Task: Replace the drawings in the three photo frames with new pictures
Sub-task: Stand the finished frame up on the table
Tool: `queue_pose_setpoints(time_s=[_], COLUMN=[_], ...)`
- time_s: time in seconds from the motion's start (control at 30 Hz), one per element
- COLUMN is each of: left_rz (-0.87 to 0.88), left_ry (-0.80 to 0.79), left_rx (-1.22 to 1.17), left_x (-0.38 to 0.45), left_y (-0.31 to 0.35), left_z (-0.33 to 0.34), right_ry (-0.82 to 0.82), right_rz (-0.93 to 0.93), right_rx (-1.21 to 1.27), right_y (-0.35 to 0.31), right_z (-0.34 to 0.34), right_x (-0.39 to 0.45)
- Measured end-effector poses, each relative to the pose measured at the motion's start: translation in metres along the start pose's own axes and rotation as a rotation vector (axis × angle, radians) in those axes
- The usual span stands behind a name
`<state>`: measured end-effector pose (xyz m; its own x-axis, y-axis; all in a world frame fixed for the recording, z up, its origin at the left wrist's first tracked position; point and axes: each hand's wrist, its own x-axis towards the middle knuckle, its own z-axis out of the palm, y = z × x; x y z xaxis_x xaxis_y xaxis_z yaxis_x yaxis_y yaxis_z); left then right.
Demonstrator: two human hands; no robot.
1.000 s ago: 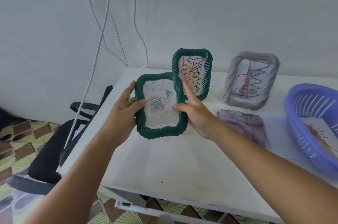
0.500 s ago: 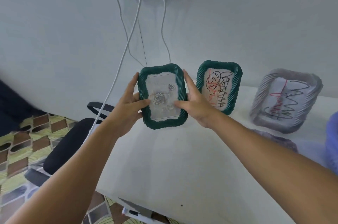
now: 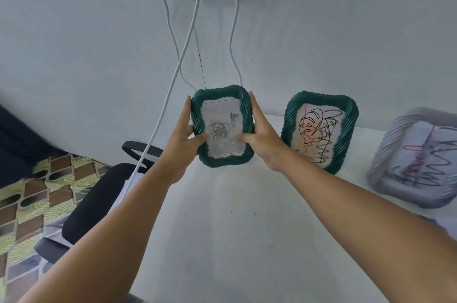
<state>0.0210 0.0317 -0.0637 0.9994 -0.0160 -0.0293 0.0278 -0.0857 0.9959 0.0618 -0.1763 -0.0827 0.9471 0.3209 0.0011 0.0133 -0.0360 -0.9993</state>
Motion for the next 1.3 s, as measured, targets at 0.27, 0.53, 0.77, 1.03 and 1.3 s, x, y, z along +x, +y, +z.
queue_pose_setpoints(time_s=[0.27, 0.53, 0.77, 1.03, 1.3], left_rz=[0.034, 0.095, 0.088, 0.054, 0.346], left_ry=[-0.009, -0.006, 0.02, 0.038, 0.361], left_rx=[0.153, 0.191, 0.212, 0.322, 0.634], left_x=[-0.005, -0.007, -0.009, -0.013, -0.035], left_y=[-0.01, -0.011, -0.015, -0.014, -0.002], left_z=[0.008, 0.01, 0.01, 0.011, 0.044], right_ry=[0.028, 0.043, 0.044, 0.147, 0.426], right_rz=[-0.104, -0.136, -0.11, -0.142, -0.404], right_rx=[-0.096, -0.173, -0.204, -0.356, -0.599], right_y=[0.008, 0.008, 0.011, 0.008, 0.002], right_z=[0.0, 0.001, 0.002, 0.005, -0.024], right_x=[-0.019, -0.024, -0.026, -0.035, -0.081])
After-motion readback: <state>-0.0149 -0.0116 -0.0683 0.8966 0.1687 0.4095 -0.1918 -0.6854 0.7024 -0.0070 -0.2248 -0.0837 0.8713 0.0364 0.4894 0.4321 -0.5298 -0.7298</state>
